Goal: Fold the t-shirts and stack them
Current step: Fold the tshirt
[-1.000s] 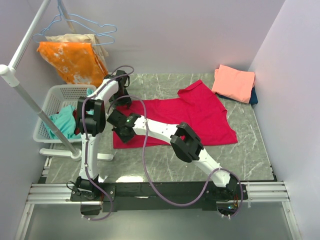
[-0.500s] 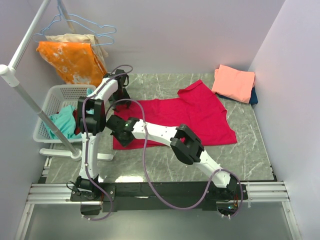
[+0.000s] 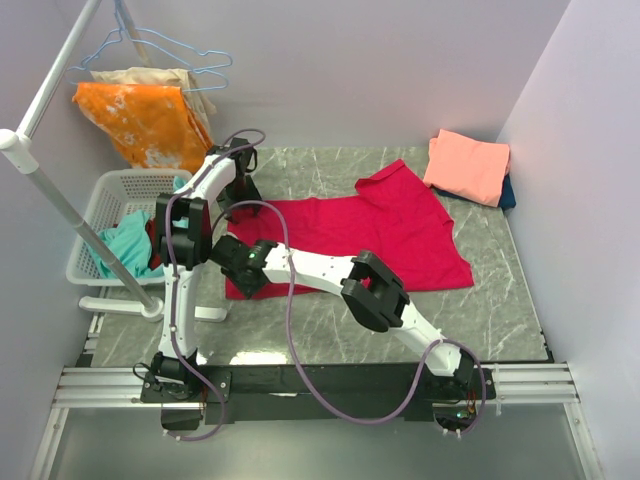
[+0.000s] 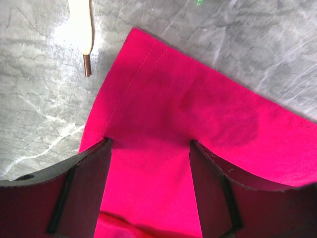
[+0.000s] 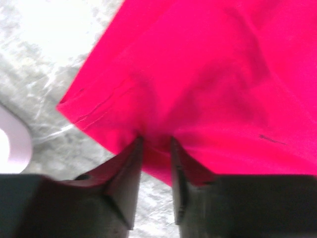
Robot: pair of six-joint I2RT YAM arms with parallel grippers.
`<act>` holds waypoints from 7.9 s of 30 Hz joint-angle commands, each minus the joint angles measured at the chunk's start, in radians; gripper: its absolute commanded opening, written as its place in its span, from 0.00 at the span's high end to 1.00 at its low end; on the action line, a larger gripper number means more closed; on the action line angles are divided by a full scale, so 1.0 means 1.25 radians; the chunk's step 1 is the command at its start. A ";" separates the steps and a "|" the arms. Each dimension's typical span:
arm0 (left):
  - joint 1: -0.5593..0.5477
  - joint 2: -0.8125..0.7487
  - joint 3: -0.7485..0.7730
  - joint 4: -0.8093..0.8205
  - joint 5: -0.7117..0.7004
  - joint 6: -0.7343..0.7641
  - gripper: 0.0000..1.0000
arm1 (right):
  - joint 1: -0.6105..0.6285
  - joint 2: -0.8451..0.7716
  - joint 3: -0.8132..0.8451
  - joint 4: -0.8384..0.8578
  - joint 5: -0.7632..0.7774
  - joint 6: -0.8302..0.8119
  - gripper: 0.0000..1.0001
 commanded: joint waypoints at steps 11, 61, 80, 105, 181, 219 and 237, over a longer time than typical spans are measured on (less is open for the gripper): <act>0.013 0.021 0.013 0.067 -0.047 0.031 0.30 | -0.125 -0.196 -0.080 0.068 0.249 0.164 0.53; -0.004 0.072 0.062 0.189 -0.200 0.011 0.31 | -0.635 -0.151 0.023 -0.079 -0.044 0.248 0.49; -0.005 0.017 -0.027 0.164 -0.222 0.007 0.79 | -0.696 -0.120 0.090 -0.124 -0.029 0.270 0.50; -0.060 -0.092 -0.070 0.200 -0.195 0.037 0.99 | -0.868 0.030 0.123 0.213 -0.124 0.412 0.50; -0.112 -0.345 -0.119 0.148 -0.214 0.033 0.99 | -0.939 0.269 0.360 0.172 -0.180 0.513 0.67; -0.123 -0.265 -0.054 0.092 -0.235 0.032 0.99 | -0.874 0.104 0.336 0.160 -0.034 0.010 0.36; -0.128 -0.241 -0.022 0.080 -0.228 0.023 0.99 | -0.883 0.163 0.375 0.038 -0.154 -0.091 0.17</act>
